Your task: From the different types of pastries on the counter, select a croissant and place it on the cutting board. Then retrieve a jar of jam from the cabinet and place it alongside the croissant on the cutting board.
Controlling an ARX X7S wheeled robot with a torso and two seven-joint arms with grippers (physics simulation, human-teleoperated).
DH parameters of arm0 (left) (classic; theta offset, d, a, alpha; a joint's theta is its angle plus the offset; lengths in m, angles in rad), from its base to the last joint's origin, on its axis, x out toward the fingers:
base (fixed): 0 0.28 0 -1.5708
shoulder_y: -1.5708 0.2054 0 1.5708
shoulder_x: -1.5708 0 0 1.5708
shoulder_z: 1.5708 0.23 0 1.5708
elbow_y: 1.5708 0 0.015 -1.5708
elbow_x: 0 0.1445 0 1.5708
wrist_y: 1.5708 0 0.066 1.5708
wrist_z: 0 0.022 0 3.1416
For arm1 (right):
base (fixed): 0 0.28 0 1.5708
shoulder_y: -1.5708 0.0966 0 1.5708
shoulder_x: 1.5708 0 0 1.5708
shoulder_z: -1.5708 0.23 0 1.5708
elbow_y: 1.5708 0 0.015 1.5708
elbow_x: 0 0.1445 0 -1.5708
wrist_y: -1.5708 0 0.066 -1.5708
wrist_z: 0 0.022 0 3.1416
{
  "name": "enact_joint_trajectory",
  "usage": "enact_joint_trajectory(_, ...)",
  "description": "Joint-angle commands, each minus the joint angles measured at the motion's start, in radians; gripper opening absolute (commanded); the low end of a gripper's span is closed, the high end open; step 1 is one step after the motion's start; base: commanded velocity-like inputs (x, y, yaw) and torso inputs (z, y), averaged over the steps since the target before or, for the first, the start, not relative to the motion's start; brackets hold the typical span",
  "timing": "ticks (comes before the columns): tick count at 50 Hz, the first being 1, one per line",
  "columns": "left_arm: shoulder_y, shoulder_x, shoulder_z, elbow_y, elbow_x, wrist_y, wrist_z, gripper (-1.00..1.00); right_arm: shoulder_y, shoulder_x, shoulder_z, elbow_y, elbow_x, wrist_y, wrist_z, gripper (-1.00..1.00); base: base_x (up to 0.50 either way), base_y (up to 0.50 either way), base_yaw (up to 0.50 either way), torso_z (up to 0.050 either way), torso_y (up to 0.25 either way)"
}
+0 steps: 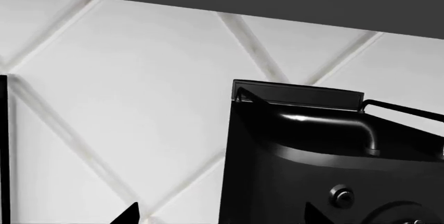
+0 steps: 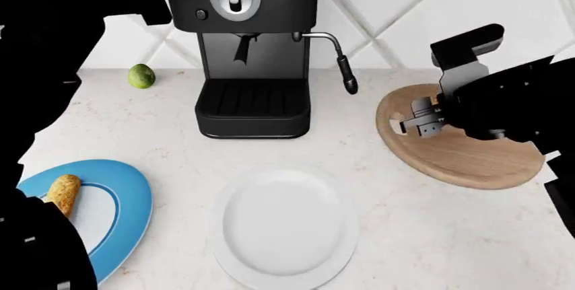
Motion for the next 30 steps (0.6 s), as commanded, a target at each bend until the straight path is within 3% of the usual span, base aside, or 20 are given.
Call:
enact_joint_trajectory(1,-0.002,-0.001,0.008,-0.004,-0.003,0.001,-0.005,1.0,0.001,0.007,-0.007,-0.009,-0.013,0.007,-0.007,1.0,0.0,0.0,0.0,0.0,0.0)
enact_joint_trajectory(17,-0.002,-0.004,-0.004,0.021,-0.024,-0.022,-0.017,1.0,-0.016,0.092,0.071,-0.137,0.067,0.056,0.096,1.0,0.0,0.0,0.0,0.0,0.0)
enact_joint_trajectory(30,0.052,0.016,-0.113,0.224,-0.153,-0.177,-0.045,1.0,0.038,0.27,0.353,-0.619,0.473,0.194,0.476,1.0,0.0,0.0,0.0,0.0,0.0)
